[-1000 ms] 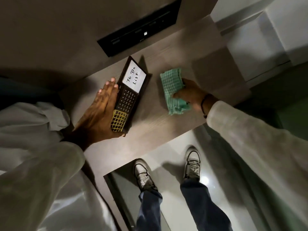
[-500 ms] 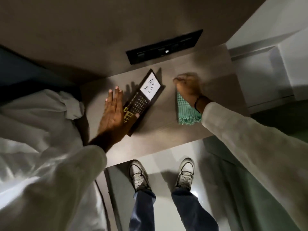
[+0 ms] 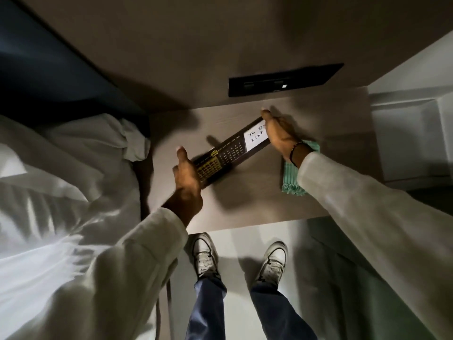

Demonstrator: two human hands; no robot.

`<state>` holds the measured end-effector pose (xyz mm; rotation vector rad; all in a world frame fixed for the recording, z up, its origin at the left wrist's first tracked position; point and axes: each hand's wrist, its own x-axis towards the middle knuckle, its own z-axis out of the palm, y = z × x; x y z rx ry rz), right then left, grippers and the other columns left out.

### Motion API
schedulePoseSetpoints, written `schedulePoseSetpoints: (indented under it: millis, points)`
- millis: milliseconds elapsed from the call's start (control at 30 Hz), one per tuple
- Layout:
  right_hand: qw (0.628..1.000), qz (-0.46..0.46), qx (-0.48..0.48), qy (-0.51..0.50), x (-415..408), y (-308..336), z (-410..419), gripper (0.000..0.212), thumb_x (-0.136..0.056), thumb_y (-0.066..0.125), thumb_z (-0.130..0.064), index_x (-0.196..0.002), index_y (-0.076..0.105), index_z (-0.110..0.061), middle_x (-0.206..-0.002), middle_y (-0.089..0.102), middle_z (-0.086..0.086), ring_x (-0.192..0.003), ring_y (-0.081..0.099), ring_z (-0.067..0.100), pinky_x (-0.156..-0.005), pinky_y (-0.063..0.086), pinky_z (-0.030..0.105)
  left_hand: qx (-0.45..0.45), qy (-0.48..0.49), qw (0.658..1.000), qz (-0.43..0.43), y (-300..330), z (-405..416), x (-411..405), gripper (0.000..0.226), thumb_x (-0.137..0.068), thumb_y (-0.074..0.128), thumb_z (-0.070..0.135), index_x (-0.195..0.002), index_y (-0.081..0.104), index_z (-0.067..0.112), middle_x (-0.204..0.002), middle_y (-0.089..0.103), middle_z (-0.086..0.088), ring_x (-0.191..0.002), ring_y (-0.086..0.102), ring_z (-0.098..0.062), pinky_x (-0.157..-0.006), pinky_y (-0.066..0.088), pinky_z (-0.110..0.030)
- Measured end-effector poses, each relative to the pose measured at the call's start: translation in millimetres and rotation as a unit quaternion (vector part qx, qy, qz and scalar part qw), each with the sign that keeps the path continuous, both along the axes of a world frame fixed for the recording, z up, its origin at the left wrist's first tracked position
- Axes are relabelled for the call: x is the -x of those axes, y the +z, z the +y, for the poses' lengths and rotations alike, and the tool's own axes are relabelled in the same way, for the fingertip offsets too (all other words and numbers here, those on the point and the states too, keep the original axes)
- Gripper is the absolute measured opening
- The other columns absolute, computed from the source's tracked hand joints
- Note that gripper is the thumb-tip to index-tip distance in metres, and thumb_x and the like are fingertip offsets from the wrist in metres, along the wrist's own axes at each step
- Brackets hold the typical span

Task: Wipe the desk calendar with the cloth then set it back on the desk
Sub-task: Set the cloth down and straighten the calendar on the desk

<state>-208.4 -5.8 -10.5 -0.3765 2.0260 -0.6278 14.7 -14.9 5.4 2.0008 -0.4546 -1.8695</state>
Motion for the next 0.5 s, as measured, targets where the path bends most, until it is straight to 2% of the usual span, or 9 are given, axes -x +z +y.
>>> schedulePoseSetpoints:
  millis: [67,100,200,300,367,400,433,467,500]
  points:
    - [0.999,-0.010,0.010,-0.038,3.1,-0.7,3.2,0.058,-0.094,0.043,-0.066,-0.072,0.064,-0.016,-0.103,0.081,0.014,-0.084,0.073,0.025,-0.070,0.051,0.030,0.032,-0.001,0.999,0.006,2.6,-22.5,0.1,0.085,-0.101,0.032,0.073,-0.165,0.023,0.018,-0.151,0.056,-0.008,-0.094,0.066,-0.017,-0.070,0.048,-0.029]
    - [0.998,-0.016,0.017,-0.052,4.0,-1.3,3.8,0.059,-0.095,0.043,-0.065,-0.074,0.066,-0.015,-0.105,0.081,0.015,-0.088,0.074,0.026,-0.076,0.054,0.032,0.050,0.003,0.999,0.014,2.9,-33.9,0.0,0.086,-0.100,0.033,0.074,-0.165,0.022,0.020,-0.143,0.059,-0.003,-0.095,0.071,-0.020,-0.070,0.052,-0.030]
    - [0.997,-0.041,0.022,-0.068,1.1,-3.0,1.8,0.066,-0.096,0.040,-0.064,-0.100,0.075,-0.008,-0.113,0.079,0.017,-0.105,0.074,0.032,-0.104,0.055,0.046,0.090,-0.018,0.995,0.045,5.2,-65.6,-0.8,0.083,-0.099,0.036,0.075,-0.162,0.035,0.022,-0.129,0.072,-0.006,-0.086,0.082,-0.021,-0.067,0.061,-0.031]
    - [0.994,-0.064,0.027,-0.084,-3.4,-1.4,0.0,0.070,-0.095,0.040,-0.064,-0.113,0.075,-0.006,-0.116,0.078,0.017,-0.110,0.073,0.035,-0.109,0.053,0.050,0.090,-0.016,0.994,0.062,4.7,-85.3,-1.6,0.081,-0.097,0.040,0.076,-0.158,0.043,0.022,-0.114,0.076,-0.004,-0.080,0.082,-0.018,-0.061,0.063,-0.030]
    - [0.993,-0.066,0.032,-0.096,-3.8,-1.4,-2.0,0.071,-0.095,0.039,-0.064,-0.115,0.074,-0.005,-0.117,0.077,0.019,-0.110,0.073,0.037,-0.108,0.053,0.051,0.090,-0.007,0.995,0.038,2.0,-87.3,-2.0,0.067,-0.100,0.040,0.072,-0.142,0.055,0.021,-0.093,0.079,0.004,-0.066,0.079,-0.007,-0.051,0.059,-0.023]
    - [0.992,-0.069,0.029,-0.097,-4.1,-0.8,-3.3,0.073,-0.095,0.038,-0.065,-0.117,0.073,-0.005,-0.119,0.076,0.019,-0.112,0.072,0.037,-0.109,0.052,0.051,0.090,0.002,0.996,0.026,-1.2,-85.1,-2.6,0.054,-0.103,0.039,0.068,-0.124,0.059,0.022,-0.076,0.078,0.010,-0.056,0.075,-0.002,-0.045,0.056,-0.020]
    - [0.992,-0.074,0.024,-0.097,-4.5,-0.4,-4.4,0.074,-0.095,0.036,-0.066,-0.121,0.071,-0.006,-0.122,0.075,0.019,-0.115,0.070,0.037,-0.111,0.050,0.051,0.085,0.007,0.996,0.026,-4.3,-81.2,-2.6,0.047,-0.105,0.037,0.065,-0.109,0.059,0.024,-0.064,0.076,0.014,-0.051,0.072,-0.001,-0.045,0.055,-0.020]
    - [0.992,-0.079,0.018,-0.099,-4.4,-0.5,-5.8,0.075,-0.096,0.035,-0.067,-0.125,0.069,-0.006,-0.125,0.073,0.019,-0.117,0.069,0.037,-0.112,0.049,0.050,0.078,0.005,0.996,0.034,-7.3,-77.3,-1.8,0.045,-0.106,0.034,0.063,-0.102,0.059,0.025,-0.064,0.076,0.014,-0.055,0.074,-0.003,-0.055,0.060,-0.023]
    - [0.991,-0.084,0.015,-0.102,-4.8,-0.1,-6.8,0.076,-0.096,0.034,-0.067,-0.128,0.067,-0.006,-0.127,0.072,0.018,-0.119,0.068,0.037,-0.113,0.049,0.049,0.076,-0.006,0.996,0.042,-10.4,-73.4,-1.2,0.047,-0.107,0.032,0.063,-0.102,0.061,0.026,-0.072,0.078,0.012,-0.067,0.078,-0.007,-0.075,0.063,-0.030]
